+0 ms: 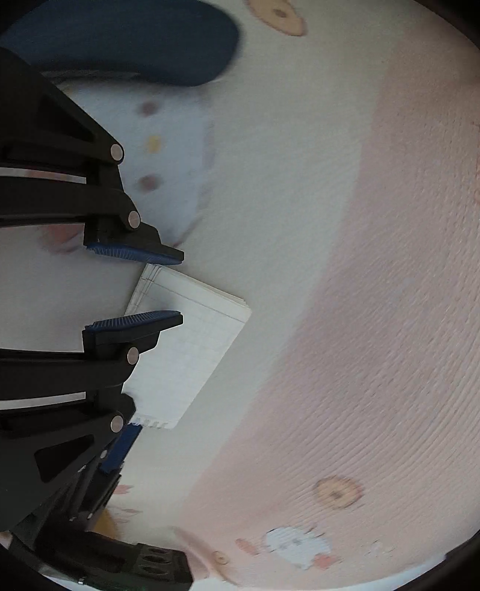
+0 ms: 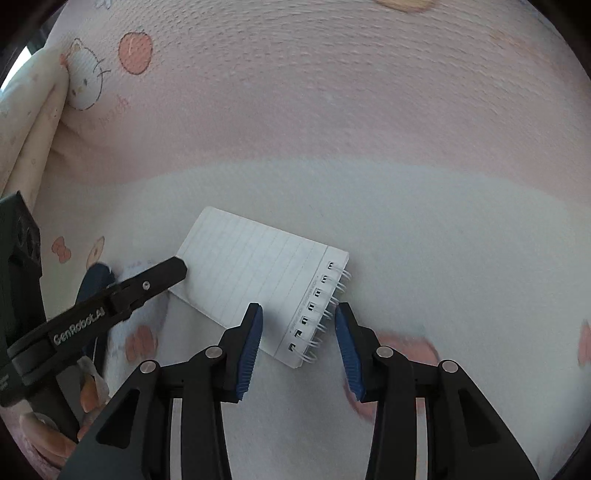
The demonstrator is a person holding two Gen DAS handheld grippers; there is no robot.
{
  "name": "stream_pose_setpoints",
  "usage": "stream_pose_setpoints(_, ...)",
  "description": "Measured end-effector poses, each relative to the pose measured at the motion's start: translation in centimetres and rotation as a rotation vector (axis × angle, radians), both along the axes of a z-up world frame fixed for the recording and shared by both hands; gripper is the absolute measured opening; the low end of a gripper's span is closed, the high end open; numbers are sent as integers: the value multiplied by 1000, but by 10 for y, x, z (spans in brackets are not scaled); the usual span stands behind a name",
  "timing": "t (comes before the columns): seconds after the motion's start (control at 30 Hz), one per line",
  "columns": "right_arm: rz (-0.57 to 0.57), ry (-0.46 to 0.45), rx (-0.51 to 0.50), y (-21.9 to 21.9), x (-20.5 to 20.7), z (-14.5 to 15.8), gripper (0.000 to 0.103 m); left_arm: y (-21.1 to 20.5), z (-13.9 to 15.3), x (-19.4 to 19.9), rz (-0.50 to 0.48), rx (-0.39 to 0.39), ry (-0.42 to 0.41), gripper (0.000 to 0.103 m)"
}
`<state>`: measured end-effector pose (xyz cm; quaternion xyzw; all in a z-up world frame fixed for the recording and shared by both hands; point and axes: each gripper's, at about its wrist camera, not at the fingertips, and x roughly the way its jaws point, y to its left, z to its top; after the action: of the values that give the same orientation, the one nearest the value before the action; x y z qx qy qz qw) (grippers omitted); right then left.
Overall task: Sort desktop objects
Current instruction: 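Lower the right gripper onto the white spiral notepad and close on its edge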
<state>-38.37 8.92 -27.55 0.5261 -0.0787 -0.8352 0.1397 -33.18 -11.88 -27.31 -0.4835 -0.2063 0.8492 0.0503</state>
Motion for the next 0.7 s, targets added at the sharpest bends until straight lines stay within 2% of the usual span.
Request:
stream_pose_setpoints(0.27,-58,-51,7,50,64,-2,38,67,0,60,-90,-53,-39,28)
stream_pose_setpoints(0.43,-101,-89,7,87,107,-2,38,94,-5,88,-147,-32,-65,28)
stream_pose_setpoints(0.47,-107,-97,5,95,113,-2,38,107,-5,82,-162,-31,-68,28)
stream_pose_setpoints(0.6,-134,-121,5,124,149,-3,38,131,-6,115,-218,-46,-65,28)
stream_pose_setpoints(0.7,-149,-125,20,120,178,-5,38,141,-4,142,-246,-61,-65,28)
